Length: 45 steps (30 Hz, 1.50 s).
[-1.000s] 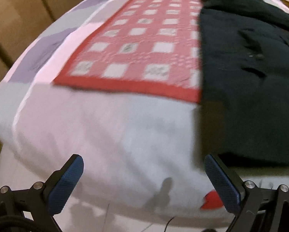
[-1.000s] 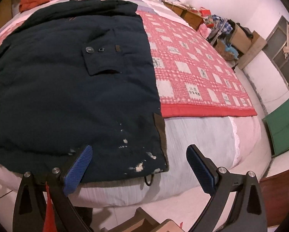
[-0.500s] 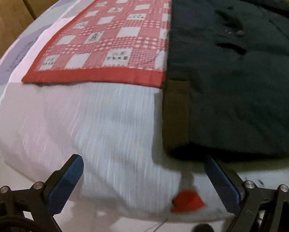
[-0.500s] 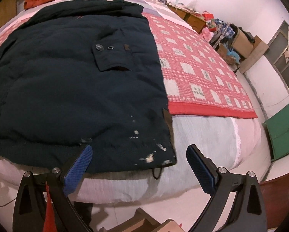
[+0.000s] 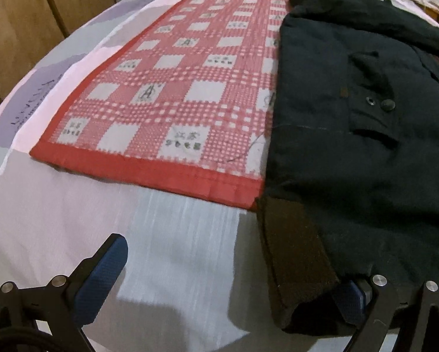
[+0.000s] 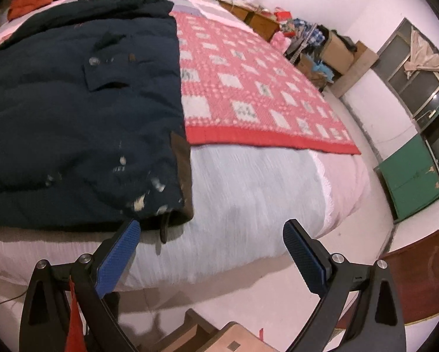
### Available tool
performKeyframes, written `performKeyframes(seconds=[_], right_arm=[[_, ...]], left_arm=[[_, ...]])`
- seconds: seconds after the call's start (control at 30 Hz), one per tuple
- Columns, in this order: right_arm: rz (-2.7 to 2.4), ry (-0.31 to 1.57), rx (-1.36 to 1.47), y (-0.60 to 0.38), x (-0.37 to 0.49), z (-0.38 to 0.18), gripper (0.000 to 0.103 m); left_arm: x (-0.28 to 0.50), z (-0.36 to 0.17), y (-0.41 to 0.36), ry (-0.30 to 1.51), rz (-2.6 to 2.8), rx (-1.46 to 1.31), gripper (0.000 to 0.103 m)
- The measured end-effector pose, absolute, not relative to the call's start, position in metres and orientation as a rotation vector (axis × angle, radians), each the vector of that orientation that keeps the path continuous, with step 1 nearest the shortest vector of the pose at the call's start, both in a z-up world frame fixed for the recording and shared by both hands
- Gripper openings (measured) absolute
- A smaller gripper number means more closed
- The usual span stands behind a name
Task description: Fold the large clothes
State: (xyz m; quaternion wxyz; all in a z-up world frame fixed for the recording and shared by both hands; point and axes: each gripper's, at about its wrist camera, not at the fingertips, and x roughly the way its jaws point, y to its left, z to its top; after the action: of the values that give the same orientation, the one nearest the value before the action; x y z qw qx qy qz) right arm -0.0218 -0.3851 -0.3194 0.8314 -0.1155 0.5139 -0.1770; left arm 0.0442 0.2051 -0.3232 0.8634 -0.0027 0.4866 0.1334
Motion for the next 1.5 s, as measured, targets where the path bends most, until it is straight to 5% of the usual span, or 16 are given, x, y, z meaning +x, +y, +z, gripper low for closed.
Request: performKeyframes(seconds=[0.67,0.8,0.93,1.1,1.27,1.33,1.4,1.5], right_arm=[[-0.441,1.019,-0.12,-0.421,0.017,-0.328,0.096],[-0.369,1.053,-0.128,-0.406,0.026,-0.339,0.084],[-0.335,1.068,-0.115,-0.408,0.034,-0.346,0.084],[-0.315,1.1,-0.045,-0.414,0.038,-0.355,0.084],[-0.297,1.158,0.033,-0.424,0.042,-0.354,0.083],[-0.246,1.14,0.035,-0.419,0.041,-0.35,0.04],[-0.225,1.133,0.014,-0.41,0.04,-0.345,0.019],[-0.238,1.127,0.065,-0.415,0.038,-0.341,0.018]], left_arm=[[0.043,-0.34,0.202,1.047,0.284,0.032,0.101],[0.047,-0.355,0.188,1.074,0.196,0.039,0.087],[0.057,-0.358,0.182,1.05,0.143,0.053,0.078],[0.064,-0.359,0.179,1.065,0.065,-0.003,0.044],[0.06,-0.356,0.184,1.097,0.079,-0.042,0.027],[0.062,-0.354,0.185,1.129,0.09,-0.031,0.016],[0.063,-0.351,0.187,1.148,0.087,-0.023,0.015],[0.065,-0.344,0.179,1.169,0.096,0.04,0.014]])
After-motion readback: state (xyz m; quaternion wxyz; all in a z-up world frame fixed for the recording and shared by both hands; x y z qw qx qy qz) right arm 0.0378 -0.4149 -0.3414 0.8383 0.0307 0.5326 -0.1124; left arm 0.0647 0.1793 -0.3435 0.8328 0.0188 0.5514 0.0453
